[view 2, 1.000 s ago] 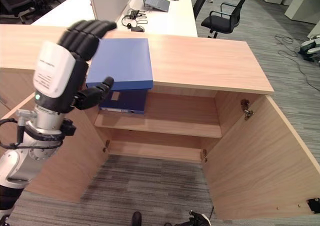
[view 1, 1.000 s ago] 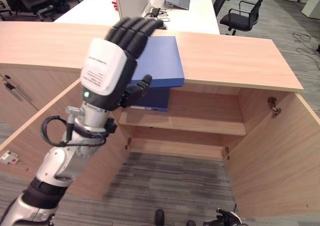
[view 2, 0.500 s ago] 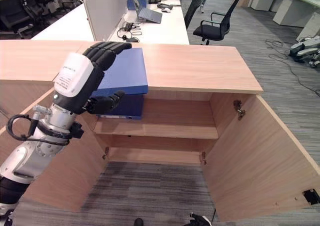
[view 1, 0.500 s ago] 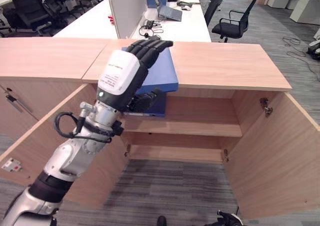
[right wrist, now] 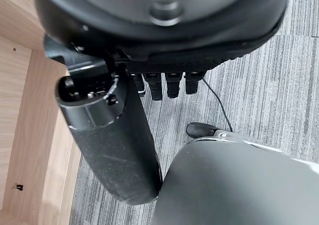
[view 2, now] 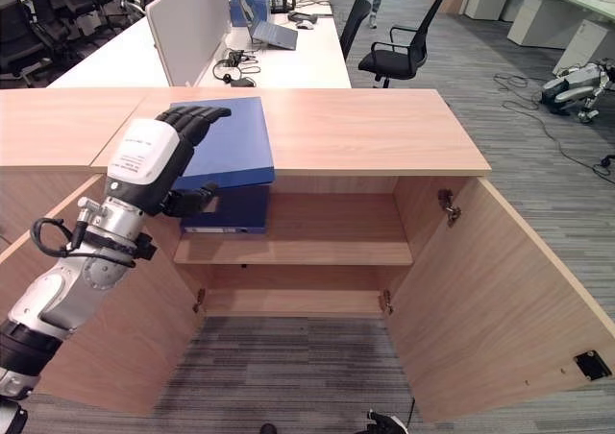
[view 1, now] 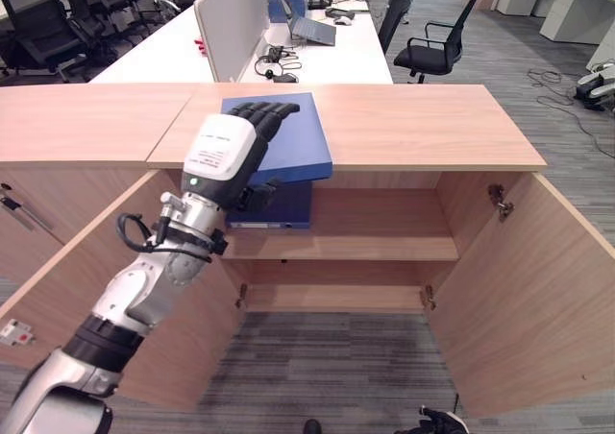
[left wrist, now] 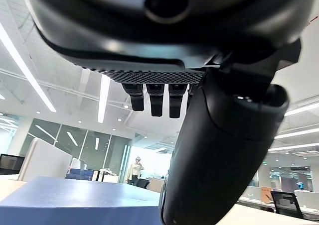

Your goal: Put the empty folder in the office cabinet

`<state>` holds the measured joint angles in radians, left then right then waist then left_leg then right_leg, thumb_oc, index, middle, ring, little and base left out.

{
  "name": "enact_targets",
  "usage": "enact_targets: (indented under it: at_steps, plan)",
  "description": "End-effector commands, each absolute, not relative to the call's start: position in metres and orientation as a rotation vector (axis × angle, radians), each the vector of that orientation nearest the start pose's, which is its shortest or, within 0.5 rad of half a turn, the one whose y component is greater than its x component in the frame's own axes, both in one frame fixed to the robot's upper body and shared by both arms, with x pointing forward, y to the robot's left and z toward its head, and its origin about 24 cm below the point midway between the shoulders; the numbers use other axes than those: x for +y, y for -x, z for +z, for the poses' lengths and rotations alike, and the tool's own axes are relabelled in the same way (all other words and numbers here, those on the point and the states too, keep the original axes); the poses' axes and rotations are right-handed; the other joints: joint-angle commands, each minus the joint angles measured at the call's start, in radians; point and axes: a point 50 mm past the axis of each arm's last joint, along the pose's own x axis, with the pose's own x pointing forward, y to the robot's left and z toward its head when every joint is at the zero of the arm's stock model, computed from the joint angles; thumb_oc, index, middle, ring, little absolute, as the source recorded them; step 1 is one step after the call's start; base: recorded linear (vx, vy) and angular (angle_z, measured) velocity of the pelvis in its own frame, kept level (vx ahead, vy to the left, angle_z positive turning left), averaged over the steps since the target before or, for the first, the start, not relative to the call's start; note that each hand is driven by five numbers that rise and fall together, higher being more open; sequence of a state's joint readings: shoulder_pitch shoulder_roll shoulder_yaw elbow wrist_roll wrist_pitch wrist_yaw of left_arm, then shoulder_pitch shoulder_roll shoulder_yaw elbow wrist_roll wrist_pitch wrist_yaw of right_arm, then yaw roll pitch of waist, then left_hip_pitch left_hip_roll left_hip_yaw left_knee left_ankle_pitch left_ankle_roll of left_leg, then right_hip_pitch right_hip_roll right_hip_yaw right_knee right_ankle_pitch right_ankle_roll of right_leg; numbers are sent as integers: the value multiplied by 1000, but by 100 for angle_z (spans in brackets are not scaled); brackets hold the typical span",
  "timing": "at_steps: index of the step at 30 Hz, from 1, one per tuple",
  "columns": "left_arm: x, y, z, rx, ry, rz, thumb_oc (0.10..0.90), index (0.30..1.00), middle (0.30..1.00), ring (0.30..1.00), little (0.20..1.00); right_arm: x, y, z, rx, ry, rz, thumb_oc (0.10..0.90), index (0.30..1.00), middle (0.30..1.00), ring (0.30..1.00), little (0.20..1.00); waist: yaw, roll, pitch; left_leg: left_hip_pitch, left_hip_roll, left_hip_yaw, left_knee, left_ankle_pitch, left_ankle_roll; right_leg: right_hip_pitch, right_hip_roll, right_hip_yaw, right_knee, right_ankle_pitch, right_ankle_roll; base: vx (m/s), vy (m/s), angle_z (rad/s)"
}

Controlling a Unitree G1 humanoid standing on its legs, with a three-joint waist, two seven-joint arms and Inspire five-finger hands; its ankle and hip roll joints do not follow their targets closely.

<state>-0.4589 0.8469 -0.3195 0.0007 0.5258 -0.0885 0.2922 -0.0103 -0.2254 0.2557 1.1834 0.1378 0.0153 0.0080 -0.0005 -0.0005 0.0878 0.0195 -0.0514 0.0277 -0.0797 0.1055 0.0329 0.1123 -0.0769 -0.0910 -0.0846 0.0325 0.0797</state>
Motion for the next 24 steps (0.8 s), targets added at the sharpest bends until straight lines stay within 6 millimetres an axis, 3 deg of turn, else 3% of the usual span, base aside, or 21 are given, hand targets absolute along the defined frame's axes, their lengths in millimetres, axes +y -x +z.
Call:
enact_targets:
  at_steps: [1,19,24]
  plan:
    - [196,-314,268,-917,-1360,227,800,900,900,900,900,-233,-88,-162,1268,309,17,800,900,900,900,900,0,-47,-57,19,-14,-16,-8,-161,-22,-34,-147,-49,77,0,150,0,0,0]
    - [203,-324,252,-805,-1329,214,800,900,900,900,900,-232,-83,-165,1304,310,10,800,900,900,900,900,-3,-37,-59,34,-18,-13,-8,-168,-21,-25,-155,-59,77,1,149,4,2,-4]
    - [209,-332,250,-752,-1391,216,800,900,900,900,900,-235,-85,-163,1299,319,5,800,900,900,900,900,-7,-36,-61,37,-17,-11,-8,-168,-21,-22,-154,-62,74,1,149,0,0,0]
